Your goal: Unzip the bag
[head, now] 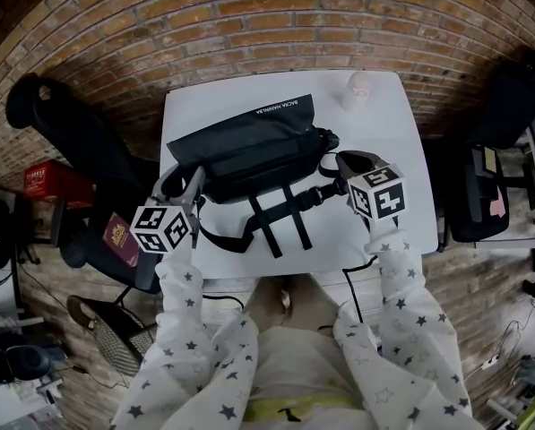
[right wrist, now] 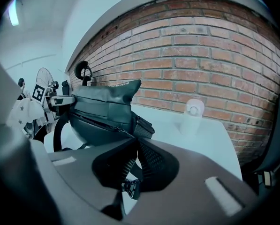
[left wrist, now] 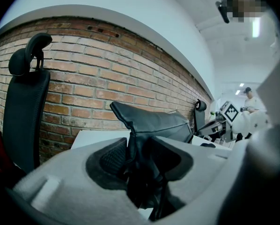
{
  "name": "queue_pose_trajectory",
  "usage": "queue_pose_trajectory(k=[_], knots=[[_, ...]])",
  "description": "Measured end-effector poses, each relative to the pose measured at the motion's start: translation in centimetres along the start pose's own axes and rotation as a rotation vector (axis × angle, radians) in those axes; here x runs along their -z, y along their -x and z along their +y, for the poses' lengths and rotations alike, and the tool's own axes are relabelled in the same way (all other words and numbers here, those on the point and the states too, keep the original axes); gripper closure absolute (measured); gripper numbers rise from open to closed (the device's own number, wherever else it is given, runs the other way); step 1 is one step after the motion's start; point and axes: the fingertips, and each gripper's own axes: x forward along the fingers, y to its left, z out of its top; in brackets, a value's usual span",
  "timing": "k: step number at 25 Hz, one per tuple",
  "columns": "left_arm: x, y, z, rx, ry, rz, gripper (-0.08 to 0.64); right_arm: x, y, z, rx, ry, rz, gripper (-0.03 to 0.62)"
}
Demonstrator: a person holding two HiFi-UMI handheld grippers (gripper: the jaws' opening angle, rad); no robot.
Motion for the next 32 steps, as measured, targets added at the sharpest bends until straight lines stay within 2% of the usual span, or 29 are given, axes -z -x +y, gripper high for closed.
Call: queue_pose_trajectory(k=[9, 10, 12, 17, 20, 24, 28, 32], knots=[[0.0, 0.4, 0.1, -0.010, 0.004, -0.001, 0.390, 0.2, -0.2, 0.6, -0.027, -0.018, -0.037, 0.570], [-0.1, 0.5, 0.0, -0.018, 0.004, -0.004, 0.387, 0.0, -0.1, 0.5, -0.028, -0.028, -0.052, 0.561], [-0.5, 0.9, -0.1, -0.037, 0.015, -0.024, 0.383, -0.2, 0.1, 0.6, -0.037, -0.049, -0.079, 0.494], [-1.7, 2.4, -0.1, -0.082, 0.030, -0.072, 0.390, -1.4, 0.9, 1.1, -0.070, -0.054, -0.152, 0.485], [-2.2, 3.1, -1.0, -0.104, 0.028, -0.089, 0.456, -2.3, 1.7, 1.3, -0.104, -0.071, -0.212, 0.503], [-2.5, 4.1, -2.4, -0.112, 0.016, -0.098, 0.524, -3.5, 2.6, 1.9, -0.124, -0.073, -0.280, 0.569], [-2.9, 5.0, -3.6, -0.122, 0.024, -0.119, 0.557, -4.5, 3.3, 2.5, -0.148, -0.077, -0.338, 0.583], [-3.7, 5.8, -4.4, -0.139, 0.024, -0.140, 0.560, -5.7, 4.4, 3.2, -0.171, -0.086, -0.404, 0.583]])
